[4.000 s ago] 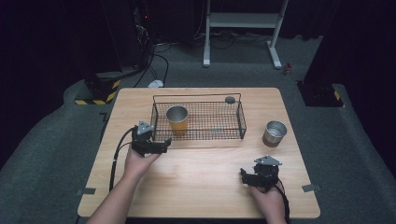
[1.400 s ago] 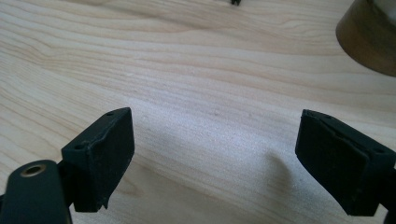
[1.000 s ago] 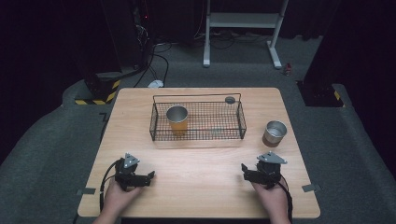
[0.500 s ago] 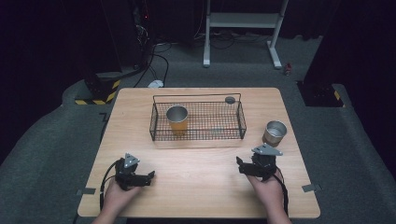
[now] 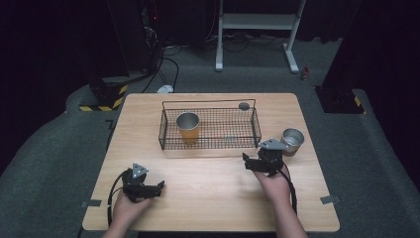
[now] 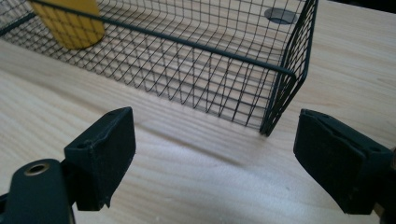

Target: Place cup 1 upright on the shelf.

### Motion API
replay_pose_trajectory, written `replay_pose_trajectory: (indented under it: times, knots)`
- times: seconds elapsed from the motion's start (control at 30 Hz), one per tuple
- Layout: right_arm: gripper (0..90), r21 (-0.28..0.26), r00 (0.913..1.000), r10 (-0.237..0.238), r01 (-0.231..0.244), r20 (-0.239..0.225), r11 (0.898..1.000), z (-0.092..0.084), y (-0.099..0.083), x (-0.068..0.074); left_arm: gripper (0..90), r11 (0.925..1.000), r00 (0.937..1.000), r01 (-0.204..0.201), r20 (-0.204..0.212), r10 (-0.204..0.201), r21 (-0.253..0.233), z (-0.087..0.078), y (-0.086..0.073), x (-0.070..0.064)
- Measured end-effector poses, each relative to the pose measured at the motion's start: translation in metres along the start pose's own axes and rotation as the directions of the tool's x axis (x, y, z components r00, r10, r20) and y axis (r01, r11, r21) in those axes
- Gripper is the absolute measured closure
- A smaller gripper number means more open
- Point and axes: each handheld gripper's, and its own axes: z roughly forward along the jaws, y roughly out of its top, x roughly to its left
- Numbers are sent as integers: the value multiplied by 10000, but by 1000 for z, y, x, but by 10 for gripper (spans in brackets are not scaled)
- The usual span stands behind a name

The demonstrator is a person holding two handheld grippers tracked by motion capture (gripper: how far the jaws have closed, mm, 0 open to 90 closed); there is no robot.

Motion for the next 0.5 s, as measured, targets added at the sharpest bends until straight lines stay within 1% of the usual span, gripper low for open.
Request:
replay_pose_trajectory:
  times: [0.07,0.1,0.17,0.23,0.33,0.4,0.5]
  knots:
    - [130,-50,9999,120,-120,-25,9999,2,2,-4,1,10000,10000,-6,-4,6,7,0,0,0]
    - [129,-130,9999,146,-145,54,9998,3,3,-5,0,10000,10000,2,-5,-2,4,0,0,0]
    - [129,-196,10000,-47,49,78,9998,3,3,-5,0,10000,10000,-4,-2,4,6,0,0,0]
    - [130,-75,9997,-222,223,103,9997,3,2,-5,0,10000,10000,-11,2,11,7,0,0,0]
    - [132,48,10000,-90,90,4,9999,0,1,-7,0,10000,10000,-5,7,5,0,0,0,0]
    - [132,110,9998,45,-43,-175,9999,-2,0,-10,0,10000,10000,-7,9,7,-1,0,0,0]
    - [133,103,9999,57,-56,-119,9999,-3,-2,-12,0,10000,10000,-53,50,53,6,0,0,0]
